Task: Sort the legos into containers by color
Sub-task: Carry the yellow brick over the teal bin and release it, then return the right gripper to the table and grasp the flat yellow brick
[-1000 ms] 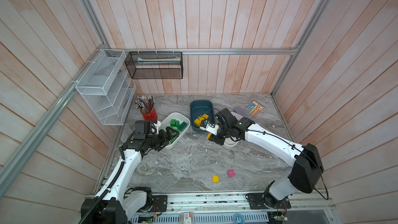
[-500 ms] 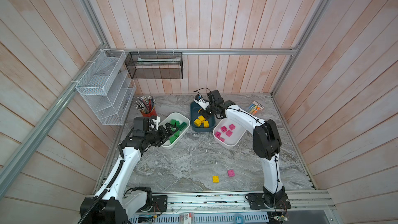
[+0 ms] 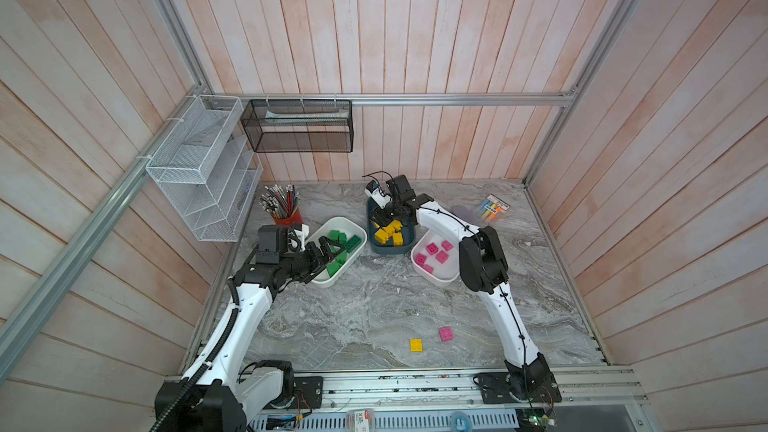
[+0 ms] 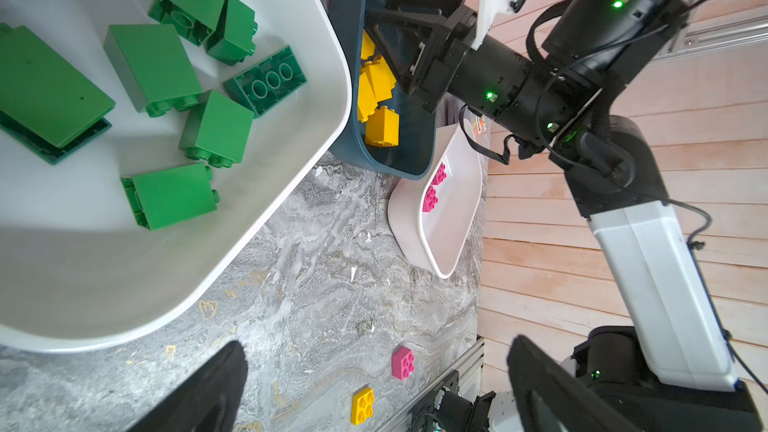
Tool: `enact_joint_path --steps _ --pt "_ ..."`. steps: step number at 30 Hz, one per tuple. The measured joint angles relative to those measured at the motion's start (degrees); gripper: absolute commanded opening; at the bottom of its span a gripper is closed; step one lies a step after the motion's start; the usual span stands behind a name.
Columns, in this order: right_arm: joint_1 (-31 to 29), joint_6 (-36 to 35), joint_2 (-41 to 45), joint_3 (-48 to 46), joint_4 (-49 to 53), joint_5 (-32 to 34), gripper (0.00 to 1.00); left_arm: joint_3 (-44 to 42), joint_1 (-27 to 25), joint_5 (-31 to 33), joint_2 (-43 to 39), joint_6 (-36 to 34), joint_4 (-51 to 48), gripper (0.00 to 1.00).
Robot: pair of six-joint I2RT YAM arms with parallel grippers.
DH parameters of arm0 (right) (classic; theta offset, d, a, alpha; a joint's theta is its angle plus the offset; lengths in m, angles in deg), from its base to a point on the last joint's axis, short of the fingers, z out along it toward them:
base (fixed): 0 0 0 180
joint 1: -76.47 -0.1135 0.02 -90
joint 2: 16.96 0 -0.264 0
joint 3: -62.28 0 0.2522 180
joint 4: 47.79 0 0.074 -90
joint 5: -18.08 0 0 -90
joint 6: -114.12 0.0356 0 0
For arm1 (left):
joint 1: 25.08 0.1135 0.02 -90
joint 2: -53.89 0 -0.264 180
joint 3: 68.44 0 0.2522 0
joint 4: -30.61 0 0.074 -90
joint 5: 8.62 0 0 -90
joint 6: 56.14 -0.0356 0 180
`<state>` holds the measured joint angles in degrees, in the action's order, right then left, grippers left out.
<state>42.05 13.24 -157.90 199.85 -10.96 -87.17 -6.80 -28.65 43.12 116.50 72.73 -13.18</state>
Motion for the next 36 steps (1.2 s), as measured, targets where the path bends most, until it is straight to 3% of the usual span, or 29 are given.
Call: enact_joint_path --steps 5,13,21,29,36 --pt "0.0 -2.2 9.3 -9.0 1.4 -1.3 0.65 0.0 0.0 0.0 0.0 0.1 0.1 1.0" --pt "-0.8 -1.9 41.1 -39.0 1.4 -3.5 0.67 0.0 -0.2 -0.1 0.0 0.4 1.1 1.0" --pt "-8.9 -4.9 61.4 -61.9 7.6 -3.9 0.69 -0.1 -0.3 -0.5 2.0 0.3 2.2 1.0" --pt "-20.0 -9.8 66.5 -71.8 14.1 -1.9 0.7 -0.1 -0.6 -0.5 3.5 -0.3 2.4 1.0" --pt "-27.2 -11.5 58.7 -71.9 14.6 0.3 0.69 -0.1 -0.6 -0.5 3.5 -0.9 2.4 1.0"
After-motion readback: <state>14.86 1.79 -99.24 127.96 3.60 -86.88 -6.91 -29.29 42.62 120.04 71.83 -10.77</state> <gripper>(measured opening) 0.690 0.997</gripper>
